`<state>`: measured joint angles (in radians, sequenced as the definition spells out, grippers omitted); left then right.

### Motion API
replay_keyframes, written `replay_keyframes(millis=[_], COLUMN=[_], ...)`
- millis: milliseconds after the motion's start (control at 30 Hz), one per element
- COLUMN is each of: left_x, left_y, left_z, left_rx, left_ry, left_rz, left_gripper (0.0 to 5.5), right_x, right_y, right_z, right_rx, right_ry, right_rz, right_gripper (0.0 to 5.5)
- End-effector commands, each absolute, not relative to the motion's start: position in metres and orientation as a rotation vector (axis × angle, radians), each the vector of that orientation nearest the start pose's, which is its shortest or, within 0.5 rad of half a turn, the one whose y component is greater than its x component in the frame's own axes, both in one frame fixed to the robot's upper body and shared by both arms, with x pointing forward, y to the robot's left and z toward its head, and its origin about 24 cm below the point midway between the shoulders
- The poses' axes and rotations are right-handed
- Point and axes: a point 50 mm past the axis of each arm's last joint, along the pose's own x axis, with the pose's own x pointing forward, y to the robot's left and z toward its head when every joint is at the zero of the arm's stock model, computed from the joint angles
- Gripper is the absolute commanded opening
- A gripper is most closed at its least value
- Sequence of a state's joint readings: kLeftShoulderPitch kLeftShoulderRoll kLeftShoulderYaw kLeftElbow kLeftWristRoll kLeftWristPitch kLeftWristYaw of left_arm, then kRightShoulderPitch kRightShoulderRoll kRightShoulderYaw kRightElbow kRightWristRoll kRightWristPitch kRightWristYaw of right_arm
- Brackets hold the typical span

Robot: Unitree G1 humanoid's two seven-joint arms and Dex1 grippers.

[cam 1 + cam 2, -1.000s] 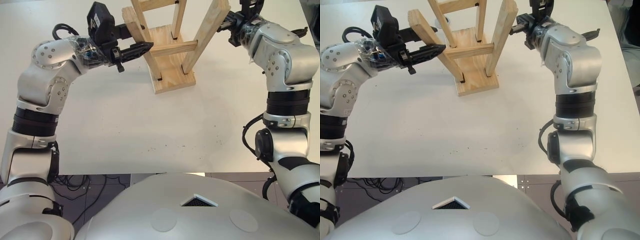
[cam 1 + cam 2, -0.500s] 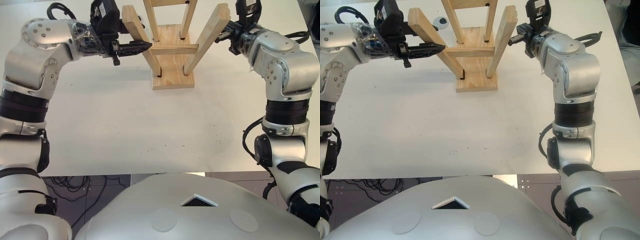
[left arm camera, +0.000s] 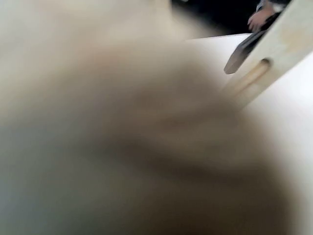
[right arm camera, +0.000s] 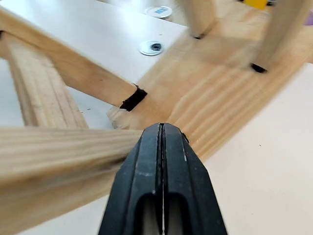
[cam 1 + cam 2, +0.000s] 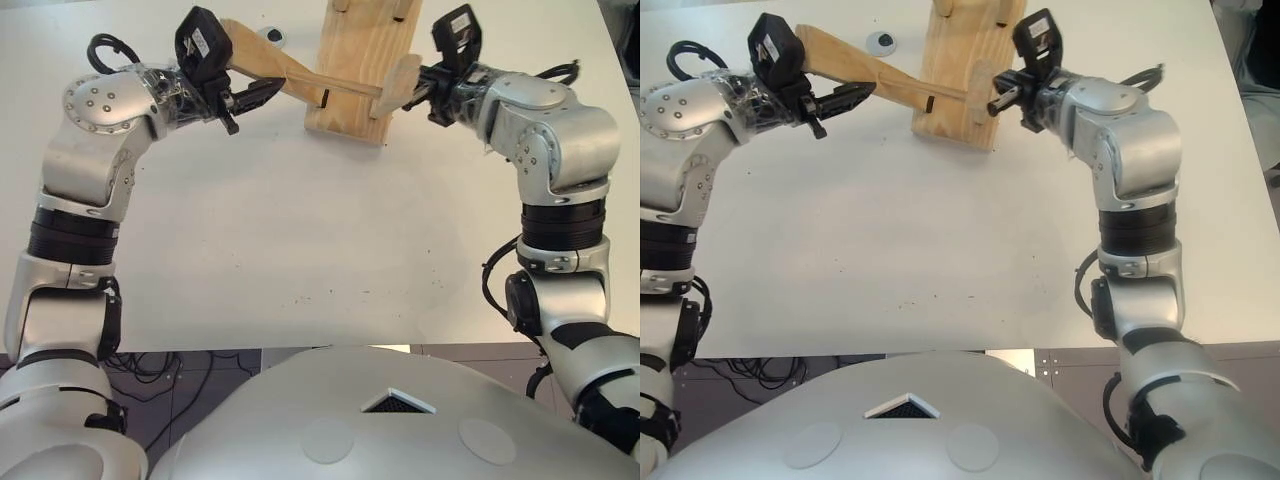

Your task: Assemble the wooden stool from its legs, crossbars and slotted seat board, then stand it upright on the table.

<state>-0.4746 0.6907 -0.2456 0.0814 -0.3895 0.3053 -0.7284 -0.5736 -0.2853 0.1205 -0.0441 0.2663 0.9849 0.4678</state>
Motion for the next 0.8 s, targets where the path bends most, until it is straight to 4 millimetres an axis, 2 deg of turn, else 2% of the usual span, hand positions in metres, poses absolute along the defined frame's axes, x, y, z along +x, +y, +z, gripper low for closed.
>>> replay_keyframes(millis=[33,167,300,400,567,667,800], left_x=[0.302,0.302,0.302,0.299,0.297,0.307,0.333], left_y=[0.150,0.155,0.180,0.189,0.186,0.187,0.175], left_z=[0.107,0.115,0.111,0.115,0.111,0.104,0.103], left_rx=[0.203,0.155,0.186,0.157,0.163,0.206,0.256], left_ry=[0.241,0.222,0.257,0.226,0.218,0.244,0.245], left_rz=[-1.019,-1.000,-0.885,-0.798,-0.731,-0.694,-0.708], left_gripper=[2.49,2.49,2.49,2.49,2.49,2.49,2.49], right_x=[0.322,0.326,0.325,0.313,0.290,0.275,0.269], right_y=[-0.085,-0.090,-0.092,-0.086,-0.083,-0.069,-0.032], right_z=[0.144,0.145,0.140,0.133,0.121,0.122,0.122], right_rx=[-0.011,0.001,-0.024,-0.078,-0.214,-0.269,-0.300], right_ry=[0.367,0.364,0.379,0.413,0.498,0.505,0.477], right_rz=[0.818,0.803,0.812,0.877,1.008,1.105,1.194], right_gripper=[0.00,0.00,0.00,0.00,0.00,0.00,0.00])
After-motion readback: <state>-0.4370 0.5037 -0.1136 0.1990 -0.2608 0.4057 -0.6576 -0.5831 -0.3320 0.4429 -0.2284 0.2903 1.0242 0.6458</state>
